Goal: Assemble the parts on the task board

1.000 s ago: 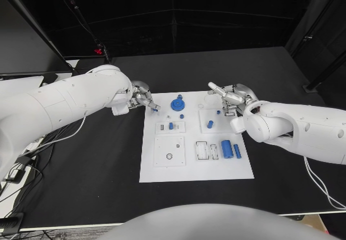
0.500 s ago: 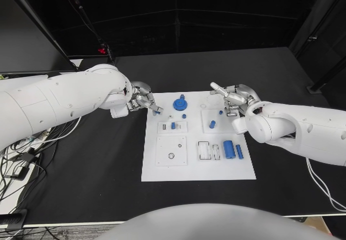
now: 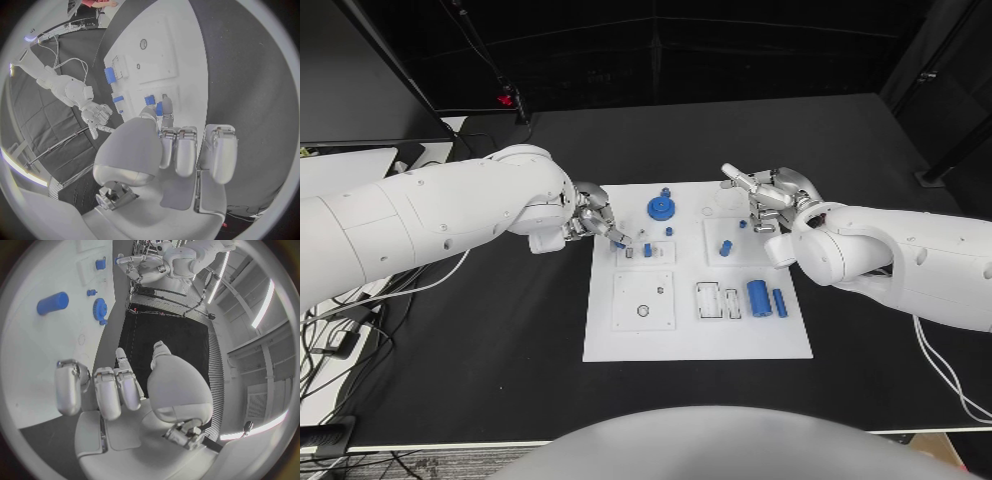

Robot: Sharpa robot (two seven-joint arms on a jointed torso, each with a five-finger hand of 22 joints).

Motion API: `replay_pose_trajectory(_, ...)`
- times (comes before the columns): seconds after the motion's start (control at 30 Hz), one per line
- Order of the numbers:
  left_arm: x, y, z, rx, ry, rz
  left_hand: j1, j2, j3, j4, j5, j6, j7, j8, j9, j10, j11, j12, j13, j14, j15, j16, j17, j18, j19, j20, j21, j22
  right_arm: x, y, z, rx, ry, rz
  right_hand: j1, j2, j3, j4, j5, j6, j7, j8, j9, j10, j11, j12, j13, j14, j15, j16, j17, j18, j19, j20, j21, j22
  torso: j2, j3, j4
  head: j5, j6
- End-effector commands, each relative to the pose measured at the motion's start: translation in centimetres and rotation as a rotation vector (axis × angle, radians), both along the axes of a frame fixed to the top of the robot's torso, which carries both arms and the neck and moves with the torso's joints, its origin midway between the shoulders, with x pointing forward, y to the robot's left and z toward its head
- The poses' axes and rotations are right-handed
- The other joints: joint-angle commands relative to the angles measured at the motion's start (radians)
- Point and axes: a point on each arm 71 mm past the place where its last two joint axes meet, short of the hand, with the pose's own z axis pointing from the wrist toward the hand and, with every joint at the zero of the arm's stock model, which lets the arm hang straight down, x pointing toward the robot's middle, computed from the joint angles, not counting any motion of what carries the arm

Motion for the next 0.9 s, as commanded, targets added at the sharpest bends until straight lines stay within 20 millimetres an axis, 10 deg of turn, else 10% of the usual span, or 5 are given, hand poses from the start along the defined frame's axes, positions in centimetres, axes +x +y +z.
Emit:
replay_pose_trajectory(0.03, 0.0, -0.1, -0.2, 0.019, -0.004, 0.023, 0.152, 0.139, 0.007, 0.000, 0.004, 0.004, 0.001, -0.004, 0.001, 0.116, -0.014, -0.004, 0.261, 0.104, -0.007, 0.001, 0.263, -0.006, 0.106, -0.001, 0.003, 0.263, 0.0, 0.1, 0.2, 0.004, -0.011, 0.008, -0.001, 0.009, -0.008, 0.001, 0.007, -0.001, 0.003, 0.006, -0.001, 0.108, 0.006, 0.003, 0.263, 0.102, 0.007, 0.002, 0.263, 0.013, -0.007, 0.003, -0.006, 0.196, 0.000, 0.0001, 0.0000, -0.002, 0.000)
replay_pose_trajectory(0.9, 0.2, -0.9, -1.6, 0.042, -0.018, -0.004, 0.153, 0.138, 0.016, -0.001, 0.007, 0.003, 0.001, -0.006, 0.000, 0.116, -0.014, -0.004, 0.261, 0.104, -0.008, 0.001, 0.263, -0.006, 0.106, -0.001, 0.003, 0.263, 0.0, 0.2, 0.2, 0.005, -0.012, 0.010, -0.001, 0.009, -0.008, 0.001, 0.007, -0.001, 0.003, 0.006, -0.001, 0.108, 0.006, 0.003, 0.263, 0.102, 0.007, 0.002, 0.263, 0.013, -0.007, 0.003, -0.006, 0.196, 0.000, 0.0008, 0.0010, -0.005, -0.009)
